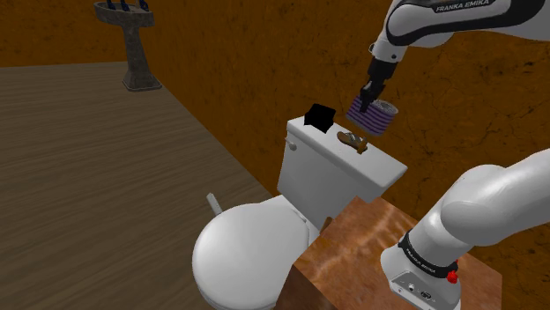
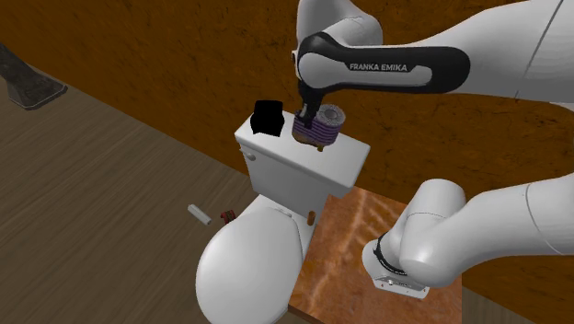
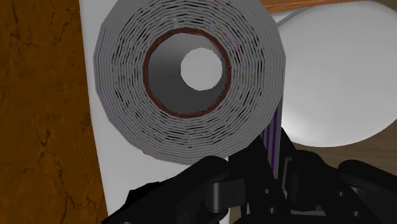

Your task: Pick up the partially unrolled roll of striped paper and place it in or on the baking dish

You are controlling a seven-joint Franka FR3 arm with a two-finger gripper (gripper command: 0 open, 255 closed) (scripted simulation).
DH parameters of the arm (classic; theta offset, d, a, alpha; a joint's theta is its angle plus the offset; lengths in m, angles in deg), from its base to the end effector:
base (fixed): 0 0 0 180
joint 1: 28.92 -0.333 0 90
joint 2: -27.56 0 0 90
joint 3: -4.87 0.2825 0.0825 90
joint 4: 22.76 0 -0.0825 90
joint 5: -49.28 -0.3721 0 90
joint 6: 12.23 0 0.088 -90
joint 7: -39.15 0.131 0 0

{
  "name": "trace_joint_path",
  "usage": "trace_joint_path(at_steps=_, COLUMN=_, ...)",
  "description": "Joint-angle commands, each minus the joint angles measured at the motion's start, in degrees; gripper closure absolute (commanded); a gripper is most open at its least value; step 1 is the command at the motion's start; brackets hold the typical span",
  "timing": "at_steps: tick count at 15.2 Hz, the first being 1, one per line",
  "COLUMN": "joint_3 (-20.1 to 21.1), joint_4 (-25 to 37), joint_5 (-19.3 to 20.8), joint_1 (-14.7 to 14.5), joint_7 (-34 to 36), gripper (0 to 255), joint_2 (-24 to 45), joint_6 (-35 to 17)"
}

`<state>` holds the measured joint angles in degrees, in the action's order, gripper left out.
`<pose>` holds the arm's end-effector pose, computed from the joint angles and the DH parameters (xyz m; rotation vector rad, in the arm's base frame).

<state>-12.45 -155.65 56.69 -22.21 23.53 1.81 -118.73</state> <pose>0.3779 -0.1866 0.4511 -3.1245 0.1219 0.0359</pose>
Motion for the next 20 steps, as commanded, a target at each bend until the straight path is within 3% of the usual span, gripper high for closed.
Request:
trace_joint_path(at_steps=1, joint_3=0.18, joint_4=1.33, joint_5=-0.10, joint_1=-0.07, joint_7=0.03, gripper=255, joint_2=-0.11, joint_6=1.43)
trace_joint_path(at_steps=3, joint_3=0.32, joint_4=2.60, joint_5=-0.18, joint_1=-0.12, joint_7=0.02, gripper=255, joint_2=-0.23, joint_6=2.82)
trace_joint_path(at_steps=10, joint_3=-2.16, joint_4=19.34, joint_5=-4.57, joint_1=-1.79, joint_7=-3.35, gripper=255, joint_2=16.60, joint_6=3.12)
trace_joint_path(at_steps=15, joint_3=-3.38, joint_4=33.87, joint_5=-8.83, joint_1=-1.43, joint_7=-6.16, gripper=255, joint_2=29.05, joint_6=5.92)
trace_joint_path(at_steps=20, joint_3=-3.71, joint_4=52.18, joint_5=-13.63, joint_1=0.96, joint_7=-8.49, gripper=255, joint_2=42.75, joint_6=11.44)
